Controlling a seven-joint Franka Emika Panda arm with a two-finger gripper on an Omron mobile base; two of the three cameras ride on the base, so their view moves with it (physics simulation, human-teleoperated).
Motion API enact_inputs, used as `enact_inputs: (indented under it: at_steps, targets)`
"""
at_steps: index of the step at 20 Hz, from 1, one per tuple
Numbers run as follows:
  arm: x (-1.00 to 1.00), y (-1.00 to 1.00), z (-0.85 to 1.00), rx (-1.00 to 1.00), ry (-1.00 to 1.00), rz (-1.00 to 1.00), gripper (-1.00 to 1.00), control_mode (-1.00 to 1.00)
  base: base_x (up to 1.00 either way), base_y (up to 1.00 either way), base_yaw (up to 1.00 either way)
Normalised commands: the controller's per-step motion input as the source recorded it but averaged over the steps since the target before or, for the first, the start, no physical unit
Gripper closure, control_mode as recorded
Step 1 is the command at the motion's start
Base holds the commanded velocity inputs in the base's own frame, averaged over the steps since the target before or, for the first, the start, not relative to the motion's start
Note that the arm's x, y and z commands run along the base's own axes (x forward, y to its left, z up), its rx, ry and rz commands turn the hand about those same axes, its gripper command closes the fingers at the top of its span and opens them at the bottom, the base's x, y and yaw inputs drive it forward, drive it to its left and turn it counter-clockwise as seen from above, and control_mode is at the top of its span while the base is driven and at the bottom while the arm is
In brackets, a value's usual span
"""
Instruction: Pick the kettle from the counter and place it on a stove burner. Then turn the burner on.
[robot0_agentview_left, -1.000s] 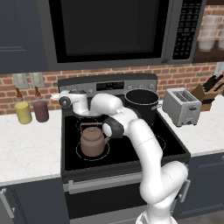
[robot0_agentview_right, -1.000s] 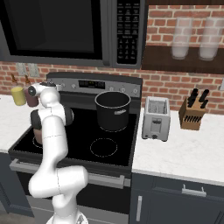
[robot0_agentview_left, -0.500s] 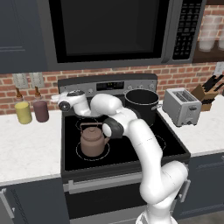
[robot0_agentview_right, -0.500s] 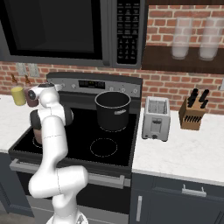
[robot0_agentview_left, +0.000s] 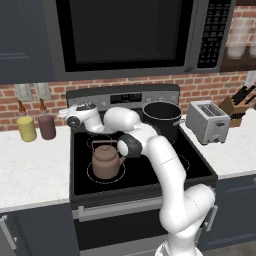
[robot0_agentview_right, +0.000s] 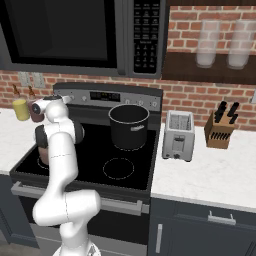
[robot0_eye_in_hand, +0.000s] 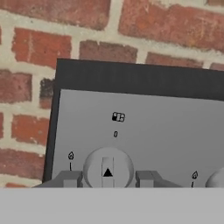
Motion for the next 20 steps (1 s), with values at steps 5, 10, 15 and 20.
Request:
enact_inputs:
  at_steps: [5,10,15,20]
  targets:
    - [0.03,0.00,-0.01,-0.15,0.00,0.00,1.00,-1.00,0.00,0.00,0.00]
    - [0.01,0.00,-0.03,-0.15,0.00,0.00,1.00,-1.00,0.00,0.00,0.00]
    - [0.01,0.00,-0.04,-0.14,0.00,0.00,1.00,-1.00,0.00,0.00,0.00]
    - [0.00,0.00,-0.10,-0.12,0.00,0.00,1.00,-1.00,0.00,0.00,0.00]
